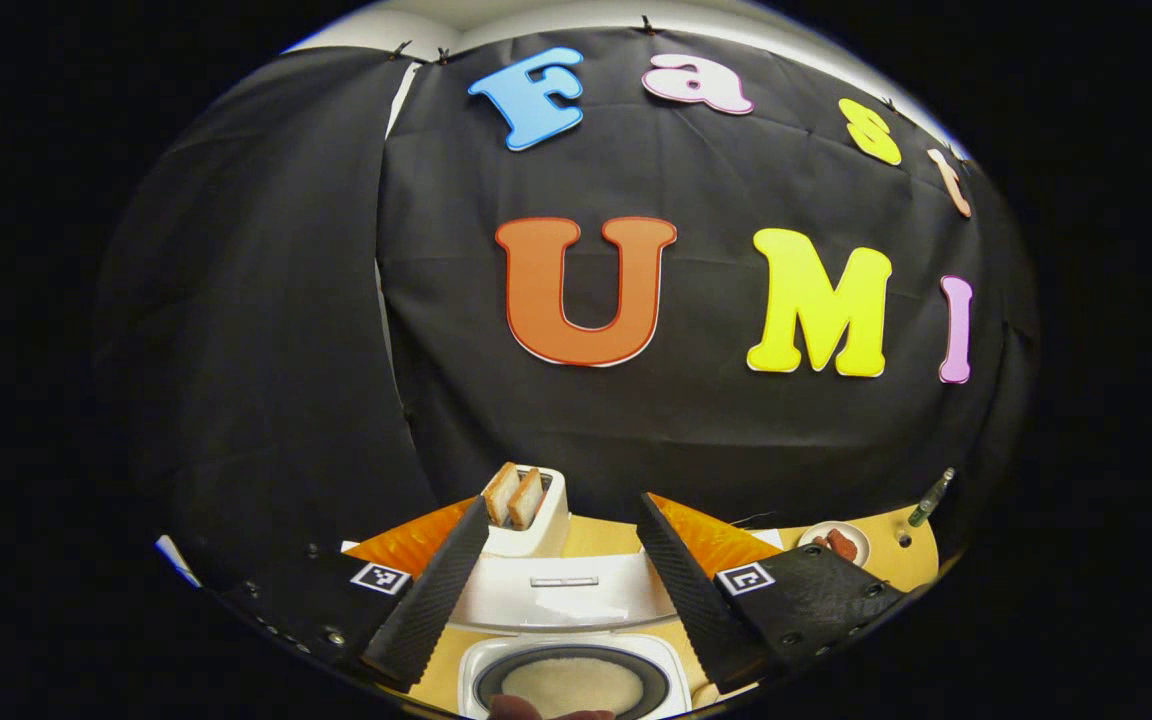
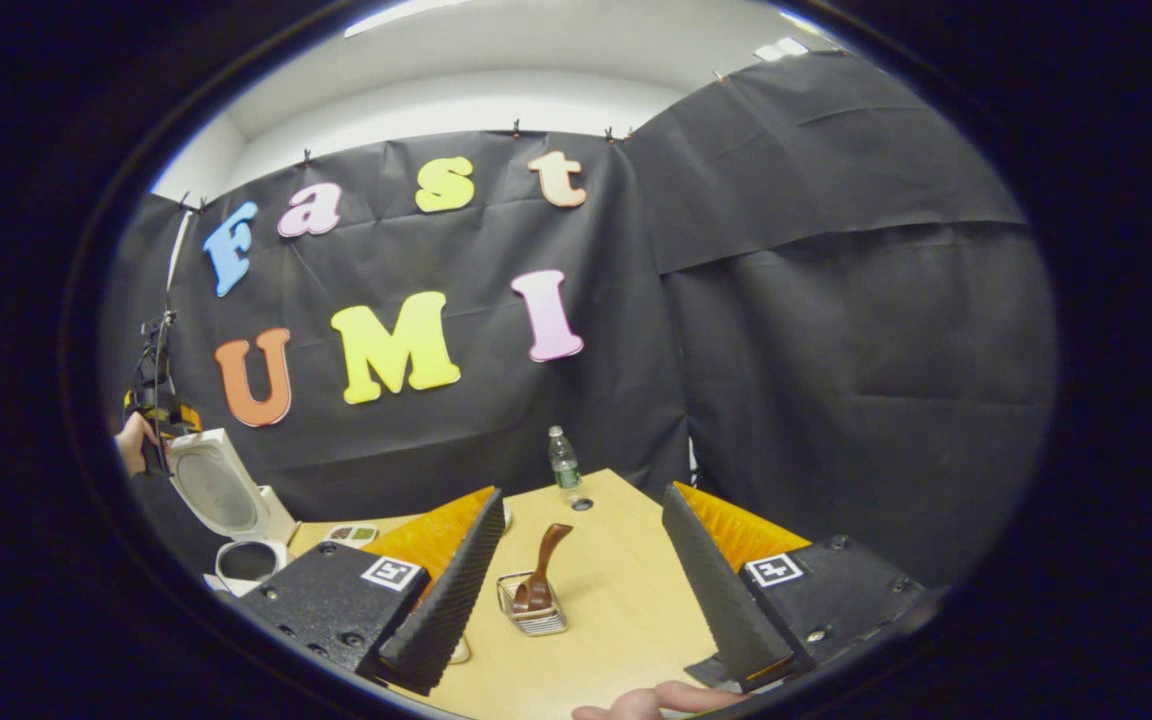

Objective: Close the left gripper, press the button to open the rice cooker; take a wooden spoon from the chopstick holder with the right hand, scoop a spoonful of rice and pour it into the rice cooker, then put the wooden spoon back into the chopstick holder.

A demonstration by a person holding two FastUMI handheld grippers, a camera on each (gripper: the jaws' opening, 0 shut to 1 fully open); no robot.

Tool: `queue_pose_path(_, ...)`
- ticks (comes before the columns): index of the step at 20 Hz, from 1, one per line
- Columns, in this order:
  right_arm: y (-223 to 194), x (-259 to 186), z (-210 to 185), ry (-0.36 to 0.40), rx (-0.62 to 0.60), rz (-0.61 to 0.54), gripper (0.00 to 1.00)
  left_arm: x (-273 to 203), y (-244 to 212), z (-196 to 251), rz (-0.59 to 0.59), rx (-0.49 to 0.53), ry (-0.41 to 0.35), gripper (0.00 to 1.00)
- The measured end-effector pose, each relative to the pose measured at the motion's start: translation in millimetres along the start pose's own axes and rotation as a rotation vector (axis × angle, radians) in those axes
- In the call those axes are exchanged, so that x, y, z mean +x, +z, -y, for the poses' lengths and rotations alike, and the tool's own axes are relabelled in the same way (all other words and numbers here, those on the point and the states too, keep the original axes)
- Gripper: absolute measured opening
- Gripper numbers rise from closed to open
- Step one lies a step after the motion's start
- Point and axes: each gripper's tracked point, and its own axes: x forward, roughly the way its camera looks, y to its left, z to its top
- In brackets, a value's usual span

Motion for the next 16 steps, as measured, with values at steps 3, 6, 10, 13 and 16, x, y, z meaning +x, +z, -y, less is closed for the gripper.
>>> queue_pose_path(3,-4,-15,-7,-0.001,0.013,-0.019,0.99,1,-2,6,-0.017,0.005,-0.018,0.97)
queue_pose_path(6,-3,-23,-19,0.02,0.003,-0.019,0.99,-8,-11,13,-0.043,0.011,-0.047,0.97)
queue_pose_path(10,-5,-25,-45,0.09,-0.029,-0.046,0.99,-40,-31,17,-0.072,0.0,-0.055,0.97)
queue_pose_path(13,-11,-26,-73,0.172,-0.081,-0.076,0.99,-73,-62,20,-0.084,-0.004,-0.061,0.97)
queue_pose_path(16,-15,-30,-99,0.251,-0.113,-0.101,1.0,-99,-112,28,-0.167,-0.031,-0.082,0.96)
